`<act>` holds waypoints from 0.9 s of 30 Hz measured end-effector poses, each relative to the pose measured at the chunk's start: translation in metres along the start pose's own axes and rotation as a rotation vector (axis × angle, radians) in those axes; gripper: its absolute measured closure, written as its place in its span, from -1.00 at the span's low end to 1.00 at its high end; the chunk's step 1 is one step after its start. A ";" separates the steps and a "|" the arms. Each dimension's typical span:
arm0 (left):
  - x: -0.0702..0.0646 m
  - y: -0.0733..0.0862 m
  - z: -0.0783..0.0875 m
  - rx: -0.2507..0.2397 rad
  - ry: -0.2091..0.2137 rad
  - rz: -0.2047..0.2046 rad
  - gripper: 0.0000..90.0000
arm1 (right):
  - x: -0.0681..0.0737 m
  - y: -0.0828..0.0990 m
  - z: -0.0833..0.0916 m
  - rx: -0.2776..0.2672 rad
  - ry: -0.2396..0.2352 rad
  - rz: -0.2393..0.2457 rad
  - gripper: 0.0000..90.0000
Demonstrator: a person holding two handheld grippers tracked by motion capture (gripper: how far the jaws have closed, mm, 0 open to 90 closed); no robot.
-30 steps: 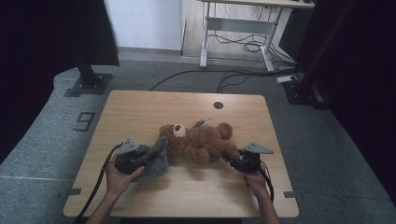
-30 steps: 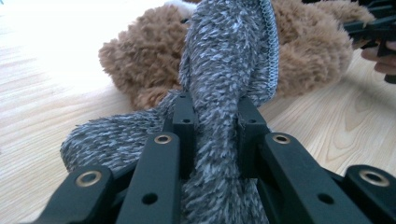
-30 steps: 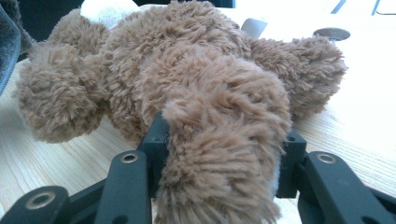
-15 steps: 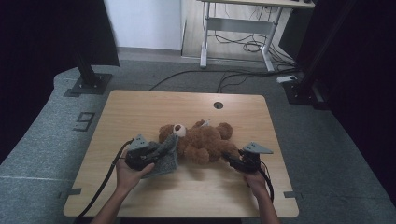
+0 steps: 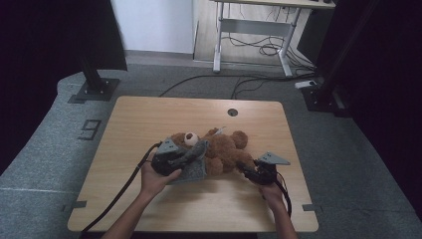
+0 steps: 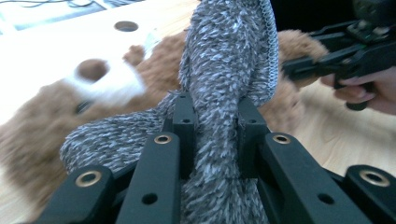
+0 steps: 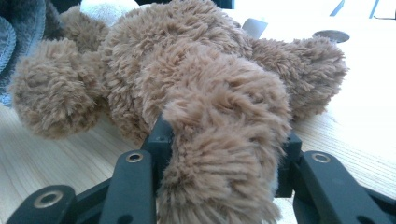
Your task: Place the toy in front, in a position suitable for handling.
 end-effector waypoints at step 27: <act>-0.040 -0.031 -0.102 0.089 0.094 -0.014 0.65 | 0.002 0.001 -0.004 -0.003 -0.002 0.002 0.26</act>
Point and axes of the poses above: each handheld gripper's, and its own axes: z roughly backward along the jaws, y roughly out of its underside, x roughly to its left, the point moved 6 cm from there along -z, roughly forward along the jaws, and after that the axes turned 6 degrees about y, right-handed, at the moved point
